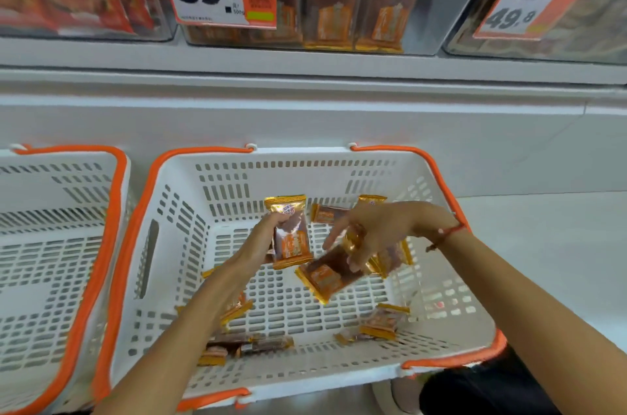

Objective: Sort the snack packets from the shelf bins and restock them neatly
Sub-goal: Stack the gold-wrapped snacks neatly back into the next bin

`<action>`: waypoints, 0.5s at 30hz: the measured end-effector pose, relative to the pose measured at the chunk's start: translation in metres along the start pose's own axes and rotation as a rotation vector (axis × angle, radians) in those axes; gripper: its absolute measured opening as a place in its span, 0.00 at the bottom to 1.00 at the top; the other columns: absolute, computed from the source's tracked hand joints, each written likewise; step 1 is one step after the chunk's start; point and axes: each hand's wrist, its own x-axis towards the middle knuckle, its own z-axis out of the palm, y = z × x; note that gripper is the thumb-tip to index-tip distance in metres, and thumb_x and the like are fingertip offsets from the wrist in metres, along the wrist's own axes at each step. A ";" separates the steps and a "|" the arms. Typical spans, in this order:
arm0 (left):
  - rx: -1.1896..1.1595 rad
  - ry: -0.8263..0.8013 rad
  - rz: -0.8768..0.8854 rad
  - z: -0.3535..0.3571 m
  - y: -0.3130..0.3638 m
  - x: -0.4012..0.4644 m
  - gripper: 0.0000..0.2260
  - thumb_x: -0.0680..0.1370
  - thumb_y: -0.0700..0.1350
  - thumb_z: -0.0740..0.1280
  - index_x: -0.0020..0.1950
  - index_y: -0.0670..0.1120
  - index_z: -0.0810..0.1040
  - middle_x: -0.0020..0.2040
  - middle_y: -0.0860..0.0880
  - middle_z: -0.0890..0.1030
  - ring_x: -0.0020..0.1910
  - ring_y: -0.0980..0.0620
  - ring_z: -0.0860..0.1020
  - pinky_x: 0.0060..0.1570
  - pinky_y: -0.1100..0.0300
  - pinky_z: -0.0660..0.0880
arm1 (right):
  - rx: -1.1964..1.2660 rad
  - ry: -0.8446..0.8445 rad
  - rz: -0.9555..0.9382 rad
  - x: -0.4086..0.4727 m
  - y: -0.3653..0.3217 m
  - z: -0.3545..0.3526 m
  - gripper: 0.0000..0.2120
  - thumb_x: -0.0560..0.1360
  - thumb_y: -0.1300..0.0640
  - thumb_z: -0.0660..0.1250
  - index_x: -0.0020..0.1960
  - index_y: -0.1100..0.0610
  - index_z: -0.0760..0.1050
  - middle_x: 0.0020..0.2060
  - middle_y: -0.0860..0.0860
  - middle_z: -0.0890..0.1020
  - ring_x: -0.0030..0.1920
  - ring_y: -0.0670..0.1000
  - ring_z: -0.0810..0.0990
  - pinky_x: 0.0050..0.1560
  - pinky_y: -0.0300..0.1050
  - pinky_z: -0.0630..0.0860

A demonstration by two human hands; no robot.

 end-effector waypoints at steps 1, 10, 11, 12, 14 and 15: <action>0.029 -0.033 0.014 0.002 0.009 -0.003 0.10 0.83 0.48 0.57 0.48 0.46 0.74 0.38 0.44 0.73 0.37 0.48 0.73 0.43 0.57 0.71 | 0.021 0.046 -0.072 -0.017 -0.028 -0.016 0.25 0.68 0.57 0.77 0.63 0.55 0.74 0.48 0.44 0.74 0.51 0.47 0.74 0.47 0.37 0.72; -0.307 -0.126 0.136 0.028 0.080 -0.037 0.23 0.83 0.56 0.52 0.49 0.45 0.82 0.45 0.41 0.84 0.37 0.47 0.84 0.37 0.55 0.81 | 0.549 0.820 -0.387 -0.038 -0.058 -0.037 0.21 0.66 0.61 0.79 0.56 0.53 0.77 0.41 0.50 0.84 0.37 0.42 0.80 0.38 0.34 0.74; -0.369 -0.167 0.155 0.032 0.091 -0.043 0.25 0.82 0.60 0.52 0.52 0.45 0.82 0.45 0.42 0.85 0.38 0.47 0.84 0.35 0.55 0.81 | 0.635 0.921 -0.408 -0.036 -0.061 -0.034 0.21 0.66 0.61 0.79 0.56 0.53 0.78 0.44 0.48 0.84 0.39 0.41 0.81 0.39 0.32 0.73; -0.404 -0.191 0.181 0.039 0.101 -0.051 0.25 0.81 0.60 0.52 0.54 0.45 0.81 0.45 0.43 0.85 0.39 0.47 0.84 0.35 0.55 0.81 | 0.686 1.030 -0.432 -0.038 -0.066 -0.033 0.20 0.67 0.59 0.78 0.56 0.52 0.78 0.47 0.47 0.83 0.44 0.41 0.80 0.41 0.32 0.73; -0.425 -0.209 0.261 0.050 0.115 -0.059 0.18 0.82 0.55 0.55 0.57 0.45 0.79 0.42 0.46 0.85 0.39 0.51 0.84 0.36 0.57 0.82 | 0.717 1.227 -0.455 -0.041 -0.076 -0.034 0.18 0.69 0.54 0.76 0.58 0.48 0.76 0.53 0.44 0.80 0.53 0.41 0.77 0.47 0.33 0.73; -0.416 -0.195 0.309 0.054 0.121 -0.063 0.15 0.82 0.53 0.56 0.57 0.46 0.78 0.41 0.48 0.86 0.39 0.53 0.84 0.37 0.58 0.82 | 0.745 1.265 -0.458 -0.044 -0.080 -0.036 0.18 0.71 0.52 0.75 0.59 0.45 0.75 0.55 0.42 0.77 0.55 0.40 0.74 0.50 0.34 0.73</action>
